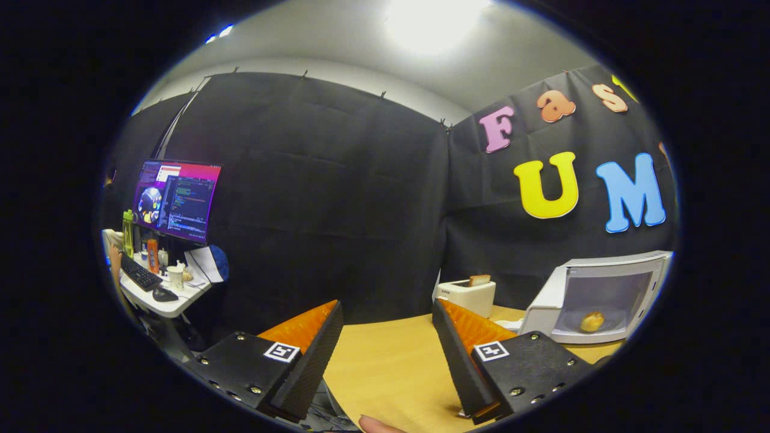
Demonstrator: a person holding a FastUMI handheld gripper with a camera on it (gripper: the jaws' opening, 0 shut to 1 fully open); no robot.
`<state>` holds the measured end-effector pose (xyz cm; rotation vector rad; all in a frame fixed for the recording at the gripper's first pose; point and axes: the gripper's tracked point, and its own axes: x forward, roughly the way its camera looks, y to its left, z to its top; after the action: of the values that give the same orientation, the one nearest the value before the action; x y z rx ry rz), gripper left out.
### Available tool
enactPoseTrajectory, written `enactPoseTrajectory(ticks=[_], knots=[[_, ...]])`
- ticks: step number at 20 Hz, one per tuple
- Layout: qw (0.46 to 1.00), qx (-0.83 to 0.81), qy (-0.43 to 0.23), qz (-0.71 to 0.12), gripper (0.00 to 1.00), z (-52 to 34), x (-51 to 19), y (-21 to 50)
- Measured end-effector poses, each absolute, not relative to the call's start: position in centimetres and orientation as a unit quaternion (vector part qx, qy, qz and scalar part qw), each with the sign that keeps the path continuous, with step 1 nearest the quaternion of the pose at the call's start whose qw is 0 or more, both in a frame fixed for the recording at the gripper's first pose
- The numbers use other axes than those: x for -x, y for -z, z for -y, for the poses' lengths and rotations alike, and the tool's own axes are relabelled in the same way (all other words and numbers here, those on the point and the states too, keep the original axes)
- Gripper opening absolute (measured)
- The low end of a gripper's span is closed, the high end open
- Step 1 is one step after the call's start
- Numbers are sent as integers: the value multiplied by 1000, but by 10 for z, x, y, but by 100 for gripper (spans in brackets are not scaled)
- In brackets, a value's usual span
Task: Open the microwave, put the food inside, and close the microwave door.
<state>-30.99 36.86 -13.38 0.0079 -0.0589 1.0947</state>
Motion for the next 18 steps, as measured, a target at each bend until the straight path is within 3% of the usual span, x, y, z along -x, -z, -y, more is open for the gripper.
enactPoseTrajectory(ticks=[6,11,12,14,18], knots=[[866,30,-497,-46,85,-386,284,196],[901,21,-423,-94,48,-361,241,220],[904,21,-416,-99,47,-360,237,222],[904,22,-414,-103,31,-354,235,224],[919,45,-383,-74,25,-330,224,222]])
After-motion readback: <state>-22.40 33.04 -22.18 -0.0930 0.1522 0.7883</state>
